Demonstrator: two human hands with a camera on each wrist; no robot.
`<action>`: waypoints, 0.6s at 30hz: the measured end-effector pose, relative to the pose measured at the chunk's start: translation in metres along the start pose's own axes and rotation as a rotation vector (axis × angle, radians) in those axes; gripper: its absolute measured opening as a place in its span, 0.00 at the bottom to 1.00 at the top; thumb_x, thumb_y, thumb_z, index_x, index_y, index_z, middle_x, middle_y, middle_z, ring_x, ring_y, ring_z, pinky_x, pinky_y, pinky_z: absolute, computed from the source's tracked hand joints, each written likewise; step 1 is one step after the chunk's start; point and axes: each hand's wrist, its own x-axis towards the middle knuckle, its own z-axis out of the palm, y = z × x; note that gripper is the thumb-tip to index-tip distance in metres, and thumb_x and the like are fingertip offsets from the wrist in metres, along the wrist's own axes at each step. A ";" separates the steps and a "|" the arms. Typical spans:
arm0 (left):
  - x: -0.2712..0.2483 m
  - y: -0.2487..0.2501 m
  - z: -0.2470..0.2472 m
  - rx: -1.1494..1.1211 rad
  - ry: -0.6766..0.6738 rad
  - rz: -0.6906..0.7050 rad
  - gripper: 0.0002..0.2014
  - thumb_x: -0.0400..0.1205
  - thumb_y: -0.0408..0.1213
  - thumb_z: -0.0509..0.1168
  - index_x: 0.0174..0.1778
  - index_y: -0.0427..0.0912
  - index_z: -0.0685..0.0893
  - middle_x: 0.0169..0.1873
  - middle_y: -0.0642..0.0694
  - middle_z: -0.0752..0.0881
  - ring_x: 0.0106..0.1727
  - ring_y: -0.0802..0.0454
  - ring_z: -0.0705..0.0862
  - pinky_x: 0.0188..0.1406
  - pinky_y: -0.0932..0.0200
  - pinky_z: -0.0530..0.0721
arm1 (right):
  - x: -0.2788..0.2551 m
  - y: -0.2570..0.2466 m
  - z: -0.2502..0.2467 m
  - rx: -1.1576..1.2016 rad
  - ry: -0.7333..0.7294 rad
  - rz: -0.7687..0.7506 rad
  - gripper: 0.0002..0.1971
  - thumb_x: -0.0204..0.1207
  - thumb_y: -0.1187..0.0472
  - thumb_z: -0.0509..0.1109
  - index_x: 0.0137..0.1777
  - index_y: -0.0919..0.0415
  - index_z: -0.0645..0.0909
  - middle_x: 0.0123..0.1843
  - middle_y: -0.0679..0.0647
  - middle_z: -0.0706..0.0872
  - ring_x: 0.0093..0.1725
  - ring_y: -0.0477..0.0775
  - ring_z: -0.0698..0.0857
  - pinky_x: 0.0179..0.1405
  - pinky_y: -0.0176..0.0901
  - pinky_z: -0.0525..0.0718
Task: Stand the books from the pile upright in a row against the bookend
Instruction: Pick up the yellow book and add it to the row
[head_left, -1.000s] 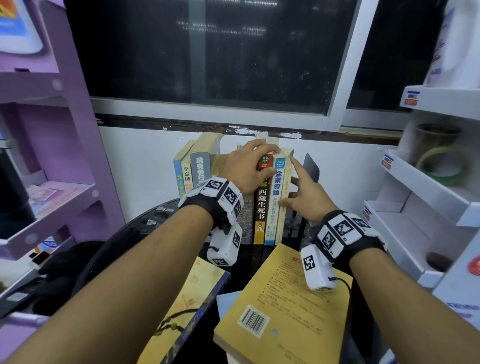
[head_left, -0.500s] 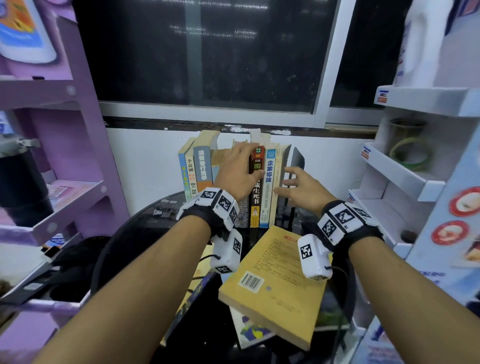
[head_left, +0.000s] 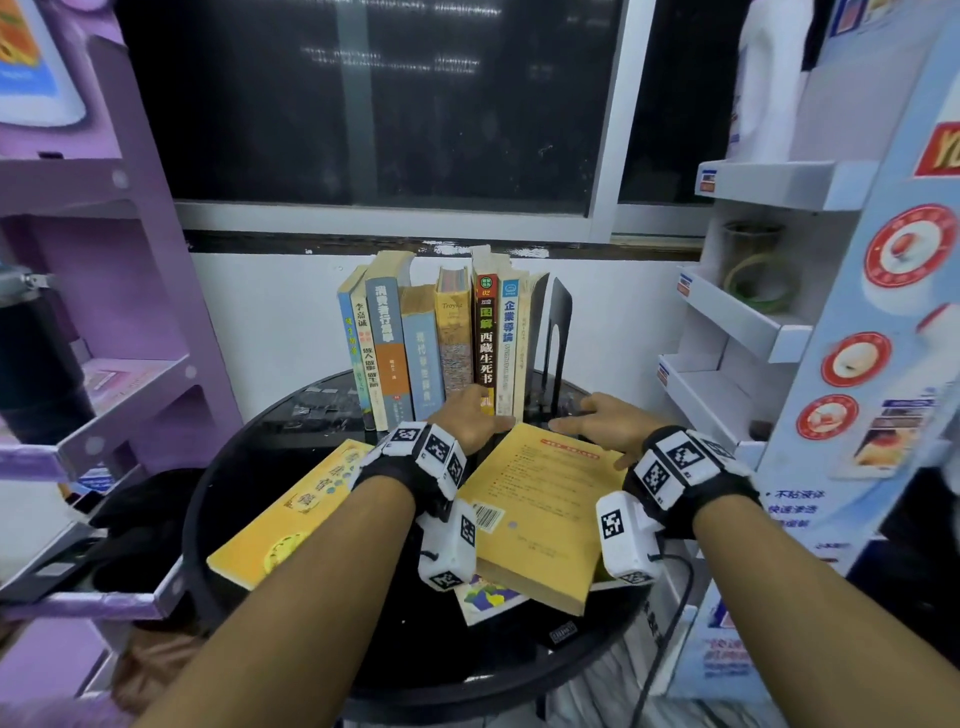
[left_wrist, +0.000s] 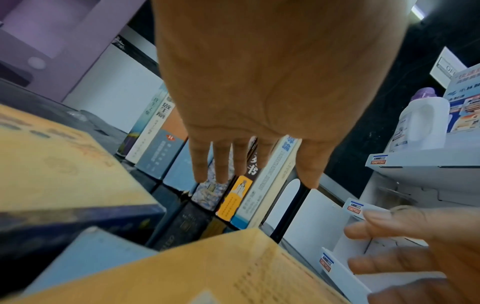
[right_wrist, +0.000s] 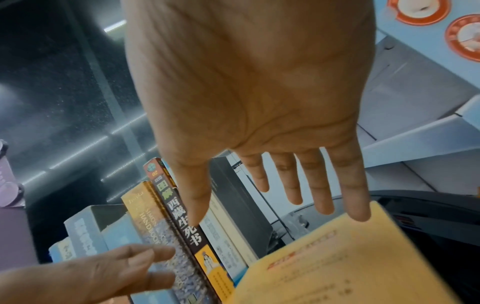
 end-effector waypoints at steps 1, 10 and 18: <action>-0.001 -0.003 0.003 0.026 -0.038 -0.037 0.34 0.83 0.49 0.65 0.82 0.41 0.59 0.80 0.41 0.65 0.78 0.41 0.68 0.75 0.48 0.70 | 0.000 0.004 0.001 -0.011 -0.010 0.024 0.41 0.77 0.42 0.71 0.83 0.59 0.59 0.83 0.56 0.65 0.78 0.60 0.69 0.72 0.57 0.75; -0.011 -0.001 0.015 0.183 -0.212 -0.175 0.27 0.85 0.49 0.62 0.76 0.38 0.67 0.71 0.40 0.73 0.66 0.44 0.76 0.61 0.54 0.72 | 0.005 0.027 0.010 -0.076 0.024 0.182 0.43 0.72 0.40 0.74 0.80 0.65 0.67 0.79 0.61 0.72 0.74 0.62 0.75 0.71 0.54 0.76; -0.007 0.002 0.019 0.230 -0.196 -0.212 0.34 0.80 0.48 0.70 0.77 0.37 0.65 0.63 0.43 0.77 0.64 0.46 0.77 0.59 0.54 0.74 | 0.008 0.036 0.019 0.054 0.002 0.273 0.36 0.69 0.51 0.81 0.71 0.69 0.73 0.68 0.62 0.81 0.63 0.64 0.83 0.64 0.58 0.83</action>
